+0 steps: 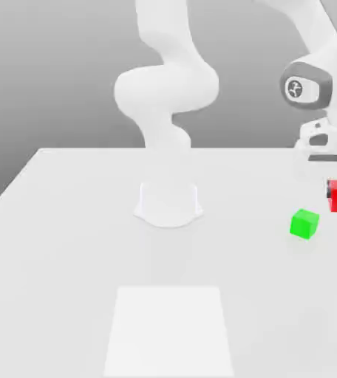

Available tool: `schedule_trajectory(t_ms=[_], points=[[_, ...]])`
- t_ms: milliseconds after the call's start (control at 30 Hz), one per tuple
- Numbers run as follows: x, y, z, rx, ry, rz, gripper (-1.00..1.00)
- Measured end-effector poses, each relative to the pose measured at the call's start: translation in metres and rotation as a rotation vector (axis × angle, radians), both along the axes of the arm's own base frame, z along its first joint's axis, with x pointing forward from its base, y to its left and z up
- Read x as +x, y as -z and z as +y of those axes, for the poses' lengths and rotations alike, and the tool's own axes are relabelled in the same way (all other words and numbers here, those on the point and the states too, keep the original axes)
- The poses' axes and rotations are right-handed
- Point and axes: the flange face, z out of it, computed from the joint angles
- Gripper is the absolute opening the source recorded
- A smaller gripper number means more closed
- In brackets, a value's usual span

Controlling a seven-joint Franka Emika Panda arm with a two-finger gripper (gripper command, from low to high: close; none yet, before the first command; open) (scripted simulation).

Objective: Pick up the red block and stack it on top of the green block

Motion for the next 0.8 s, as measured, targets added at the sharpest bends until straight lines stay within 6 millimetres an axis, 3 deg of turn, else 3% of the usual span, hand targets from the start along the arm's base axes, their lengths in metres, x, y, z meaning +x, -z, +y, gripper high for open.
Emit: schedule_trajectory(t_ms=[133,200,700,733,800], points=[[-0.061,0.016,0.0,-0.046,0.029,-0.018,-1.0],[-0.081,0.025,-0.004,-0.063,0.042,-0.031,-1.0],[-0.083,0.087,-0.005,-0.069,0.056,-0.038,-1.0],[-0.085,0.091,-0.005,-0.069,0.053,-0.036,1.0],[-0.085,0.091,-0.005,-0.069,0.053,-0.036,1.0]])
